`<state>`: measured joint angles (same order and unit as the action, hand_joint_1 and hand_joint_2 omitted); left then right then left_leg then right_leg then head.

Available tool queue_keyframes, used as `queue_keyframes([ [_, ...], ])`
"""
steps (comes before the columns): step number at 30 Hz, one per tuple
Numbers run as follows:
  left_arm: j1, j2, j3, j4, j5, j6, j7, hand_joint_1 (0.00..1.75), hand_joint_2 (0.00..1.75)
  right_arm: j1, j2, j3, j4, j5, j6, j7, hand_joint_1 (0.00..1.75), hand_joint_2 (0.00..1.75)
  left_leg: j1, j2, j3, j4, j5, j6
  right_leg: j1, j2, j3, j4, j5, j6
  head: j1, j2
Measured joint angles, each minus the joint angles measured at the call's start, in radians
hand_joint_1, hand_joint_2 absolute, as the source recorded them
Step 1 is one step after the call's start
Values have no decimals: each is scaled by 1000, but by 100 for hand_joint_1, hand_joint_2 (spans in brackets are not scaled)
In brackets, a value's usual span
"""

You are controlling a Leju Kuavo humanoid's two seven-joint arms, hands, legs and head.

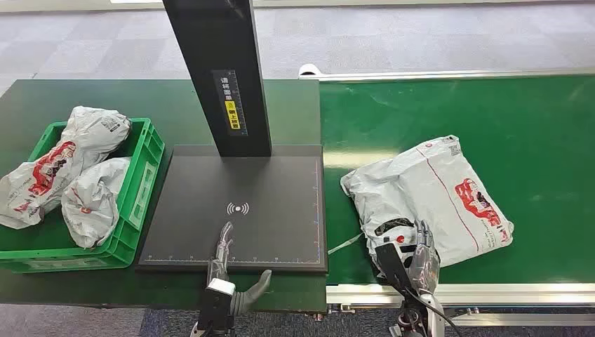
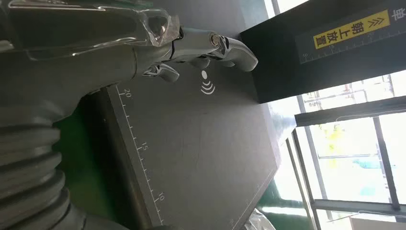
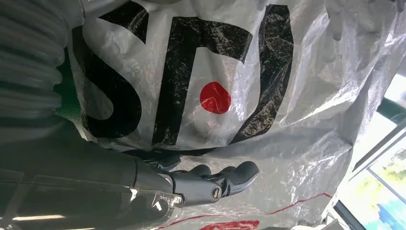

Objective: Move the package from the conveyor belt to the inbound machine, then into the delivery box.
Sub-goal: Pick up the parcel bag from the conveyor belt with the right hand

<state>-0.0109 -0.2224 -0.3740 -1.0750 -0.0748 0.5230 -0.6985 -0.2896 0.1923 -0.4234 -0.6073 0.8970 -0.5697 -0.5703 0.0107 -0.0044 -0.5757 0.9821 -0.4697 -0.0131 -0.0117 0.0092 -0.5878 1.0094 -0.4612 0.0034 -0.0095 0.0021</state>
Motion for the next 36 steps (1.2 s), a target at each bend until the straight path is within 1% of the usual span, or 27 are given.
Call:
queue_keyframes([
  [9, -2, 0, -1, 4, 0, 0, 0, 0, 175, -2, 0, 8, 25, -2, 0, -1, 0, 175, 0, 0, 0, 0, 0, 0, 0, 0, 0, 0, 0, 0, 0, 0],
  [14, -2, 0, -1, 5, 0, 1, 0, 0, 175, -3, 0, 8, 36, -19, 21, -1, 0, 175, 0, 0, 0, 0, 0, 0, 0, 0, 0, 0, 0, 0, 0, 0],
  [15, -3, 0, -1, 5, -1, 1, 0, 0, 175, -4, 0, 8, 40, -26, 27, -1, 4, 175, 0, 0, 0, 0, 0, 0, 0, 0, 0, 0, 0, 0, 0, 0],
  [18, -3, 0, -1, 5, -1, 2, 0, 0, 175, -6, 1, 8, 54, -51, 36, -5, 135, 175, 0, 0, 0, 0, 0, 0, 0, 0, 0, 0, 0, 0, 0, 0],
  [19, -3, 0, -1, 5, -1, 2, 0, 0, 175, -7, 1, 8, 58, -58, 38, -8, 175, 175, 0, 0, 0, 0, 0, 0, 0, 0, 0, 0, 0, 0, 0, 0],
  [24, -4, 1, -2, 7, -3, 0, 0, 0, 175, -18, 0, 6, 76, -95, 51, -29, 175, 175, 0, 0, 0, 0, 0, 0, 0, 0, 1, 0, 0, 0, 0, 0],
  [36, -10, 2, -5, 21, -1, 2, 0, 0, 175, -26, 4, -11, 59, -175, 5, -108, 175, 175, 0, 0, 1, 0, 0, 0, 0, 0, 1, 0, 0, 0, 0, 0],
])
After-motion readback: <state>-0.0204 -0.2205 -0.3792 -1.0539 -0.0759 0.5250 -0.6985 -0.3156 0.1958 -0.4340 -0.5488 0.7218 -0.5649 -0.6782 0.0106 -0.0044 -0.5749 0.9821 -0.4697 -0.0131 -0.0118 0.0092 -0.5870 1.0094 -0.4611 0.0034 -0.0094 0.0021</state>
